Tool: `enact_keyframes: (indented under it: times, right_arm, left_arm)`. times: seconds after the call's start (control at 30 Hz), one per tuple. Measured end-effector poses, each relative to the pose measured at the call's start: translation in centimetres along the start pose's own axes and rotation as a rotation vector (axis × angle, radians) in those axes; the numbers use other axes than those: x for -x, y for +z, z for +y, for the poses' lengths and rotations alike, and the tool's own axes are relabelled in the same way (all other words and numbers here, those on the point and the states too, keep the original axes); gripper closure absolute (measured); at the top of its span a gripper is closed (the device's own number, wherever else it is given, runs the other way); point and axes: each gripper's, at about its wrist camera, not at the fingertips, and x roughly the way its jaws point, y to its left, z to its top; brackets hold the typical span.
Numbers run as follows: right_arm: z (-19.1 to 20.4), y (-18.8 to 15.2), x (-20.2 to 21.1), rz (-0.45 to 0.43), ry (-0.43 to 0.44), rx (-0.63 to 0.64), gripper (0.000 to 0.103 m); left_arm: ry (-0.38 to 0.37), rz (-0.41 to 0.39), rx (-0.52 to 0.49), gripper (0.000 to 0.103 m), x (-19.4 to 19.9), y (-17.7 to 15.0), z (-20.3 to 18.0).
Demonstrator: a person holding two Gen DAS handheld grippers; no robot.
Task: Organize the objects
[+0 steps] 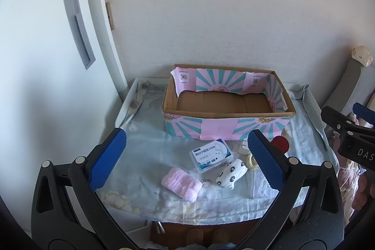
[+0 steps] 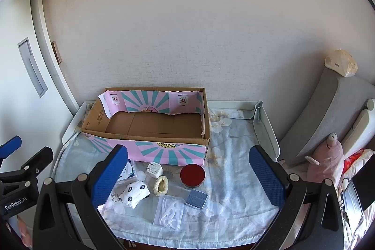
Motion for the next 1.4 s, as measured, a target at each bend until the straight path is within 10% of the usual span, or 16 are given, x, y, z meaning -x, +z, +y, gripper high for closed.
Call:
enact_keyframes:
  times: [1.4]
  right_arm:
    - [0.6,0.3,0.6,-0.013,0.013,0.012,0.0]
  left_arm:
    - [0.012,0.006,0.034,0.0,0.0,0.6,1.3]
